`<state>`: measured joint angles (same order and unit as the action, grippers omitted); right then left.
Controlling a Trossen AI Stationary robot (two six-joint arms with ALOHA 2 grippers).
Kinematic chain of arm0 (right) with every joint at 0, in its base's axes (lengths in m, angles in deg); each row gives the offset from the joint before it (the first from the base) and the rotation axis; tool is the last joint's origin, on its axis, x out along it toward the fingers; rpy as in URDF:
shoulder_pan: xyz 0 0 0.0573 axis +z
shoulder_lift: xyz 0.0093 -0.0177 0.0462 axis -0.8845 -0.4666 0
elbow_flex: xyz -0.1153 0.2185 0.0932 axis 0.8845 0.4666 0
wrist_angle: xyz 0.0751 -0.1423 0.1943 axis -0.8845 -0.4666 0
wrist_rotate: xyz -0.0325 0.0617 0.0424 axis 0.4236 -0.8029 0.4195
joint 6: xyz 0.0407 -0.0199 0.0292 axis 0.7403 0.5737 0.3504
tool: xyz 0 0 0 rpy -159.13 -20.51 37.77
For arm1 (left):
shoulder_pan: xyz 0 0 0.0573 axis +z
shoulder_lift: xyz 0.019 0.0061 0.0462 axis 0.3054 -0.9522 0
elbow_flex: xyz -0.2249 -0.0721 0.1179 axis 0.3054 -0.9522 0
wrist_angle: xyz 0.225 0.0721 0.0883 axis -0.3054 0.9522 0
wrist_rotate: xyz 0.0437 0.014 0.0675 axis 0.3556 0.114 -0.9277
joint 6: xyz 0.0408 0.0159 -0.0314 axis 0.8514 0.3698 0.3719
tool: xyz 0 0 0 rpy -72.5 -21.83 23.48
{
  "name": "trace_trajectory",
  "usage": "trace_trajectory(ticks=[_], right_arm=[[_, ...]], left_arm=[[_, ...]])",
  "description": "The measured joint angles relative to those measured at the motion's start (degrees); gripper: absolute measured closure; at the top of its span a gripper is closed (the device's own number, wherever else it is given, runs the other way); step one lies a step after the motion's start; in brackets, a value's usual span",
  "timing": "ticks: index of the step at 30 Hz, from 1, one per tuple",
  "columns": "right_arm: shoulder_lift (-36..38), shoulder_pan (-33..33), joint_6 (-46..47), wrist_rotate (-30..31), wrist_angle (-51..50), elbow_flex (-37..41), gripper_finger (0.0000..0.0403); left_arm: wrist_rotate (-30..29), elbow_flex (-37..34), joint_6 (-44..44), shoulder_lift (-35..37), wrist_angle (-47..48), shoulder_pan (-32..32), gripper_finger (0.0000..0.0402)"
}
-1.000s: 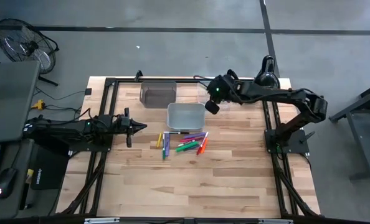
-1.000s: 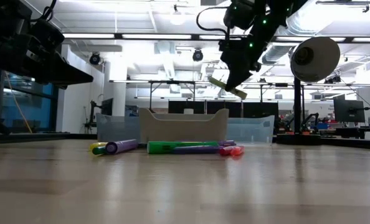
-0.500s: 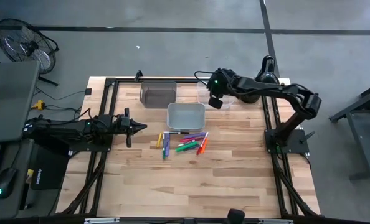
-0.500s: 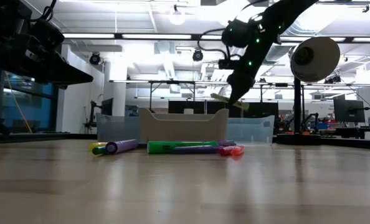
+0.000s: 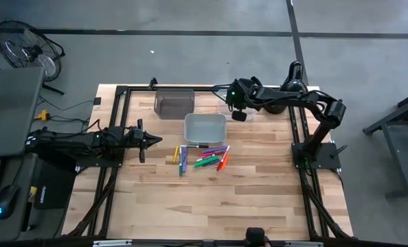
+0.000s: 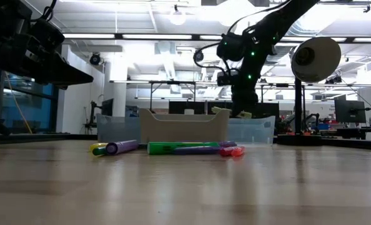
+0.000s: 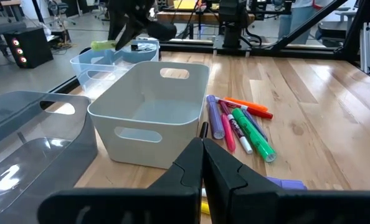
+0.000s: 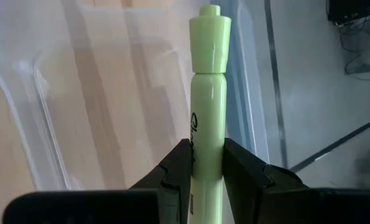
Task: Pick & Place Markers
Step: Put the light green highlighter into the transparent bin, then put the green highlighter into the transparent bin
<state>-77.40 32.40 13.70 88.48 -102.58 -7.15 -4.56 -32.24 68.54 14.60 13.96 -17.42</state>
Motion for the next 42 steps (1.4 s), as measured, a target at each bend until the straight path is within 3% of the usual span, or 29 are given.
trace_trajectory(ticks=[18,33,42], right_arm=[[-2.5,-0.3,-4.7,2.6,-4.2,0.0,0.0336],[-2.5,-0.3,-7.2,-3.8,-9.1,0.0,0.0334],[-2.5,-0.3,-7.2,-6.4,-8.4,0.0,0.0291]], left_arm=[[0.0,0.0,0.0,0.0,0.0,0.0,0.0401],[0.0,0.0,0.0,0.0,0.0,0.0,0.0401],[0.0,0.0,0.0,0.0,0.0,0.0,0.0401]])
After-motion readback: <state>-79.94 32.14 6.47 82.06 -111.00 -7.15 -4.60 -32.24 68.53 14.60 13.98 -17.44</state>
